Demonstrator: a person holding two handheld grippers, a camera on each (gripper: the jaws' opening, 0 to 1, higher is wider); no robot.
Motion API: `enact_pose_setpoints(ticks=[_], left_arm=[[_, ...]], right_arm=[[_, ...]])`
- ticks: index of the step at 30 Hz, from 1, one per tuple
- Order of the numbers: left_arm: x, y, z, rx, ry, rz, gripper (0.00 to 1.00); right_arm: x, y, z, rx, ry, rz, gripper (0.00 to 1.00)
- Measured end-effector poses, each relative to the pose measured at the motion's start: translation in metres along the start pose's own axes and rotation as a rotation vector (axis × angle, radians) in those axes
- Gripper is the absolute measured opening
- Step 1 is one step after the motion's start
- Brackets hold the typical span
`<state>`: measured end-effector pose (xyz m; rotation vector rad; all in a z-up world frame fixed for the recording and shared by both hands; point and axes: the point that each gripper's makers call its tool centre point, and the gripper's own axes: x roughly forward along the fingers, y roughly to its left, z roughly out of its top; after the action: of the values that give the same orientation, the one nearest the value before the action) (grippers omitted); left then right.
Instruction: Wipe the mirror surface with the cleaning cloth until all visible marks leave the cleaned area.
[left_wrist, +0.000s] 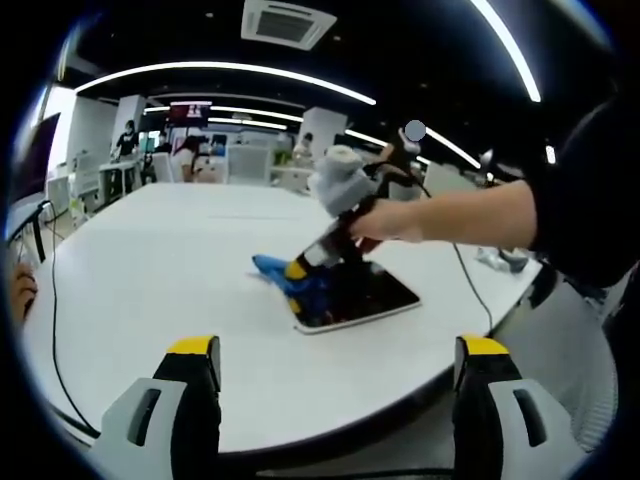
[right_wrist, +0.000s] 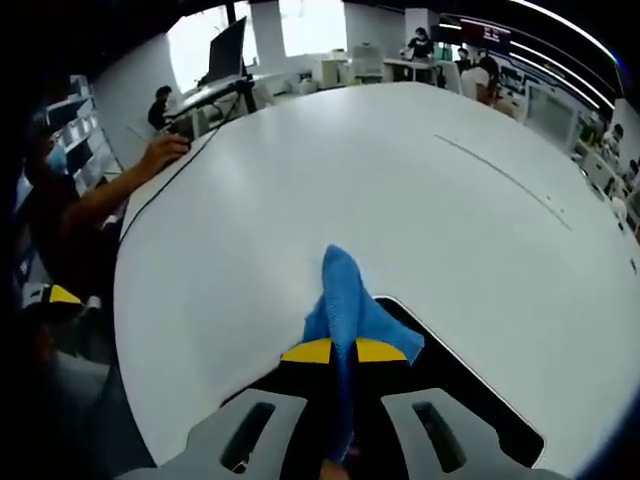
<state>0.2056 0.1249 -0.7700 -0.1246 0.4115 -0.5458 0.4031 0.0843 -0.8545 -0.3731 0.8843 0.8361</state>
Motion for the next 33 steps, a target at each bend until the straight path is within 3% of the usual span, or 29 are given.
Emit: enact_pose_setpoints(ticks=[13,33], left_arm=[[-0.0001,0.0002,0.0003,0.000,-0.002,0.000,0.98],[0.0001,0.0002,-0.0010,0.005,0.010,0.005,0.97]], right_arm=[[-0.0017,0.0118,-0.0042,-0.013,0.010,0.025,0.01],[-0.0064,0.0103,-0.0096,-0.024,-0.009,0.024,0.01]])
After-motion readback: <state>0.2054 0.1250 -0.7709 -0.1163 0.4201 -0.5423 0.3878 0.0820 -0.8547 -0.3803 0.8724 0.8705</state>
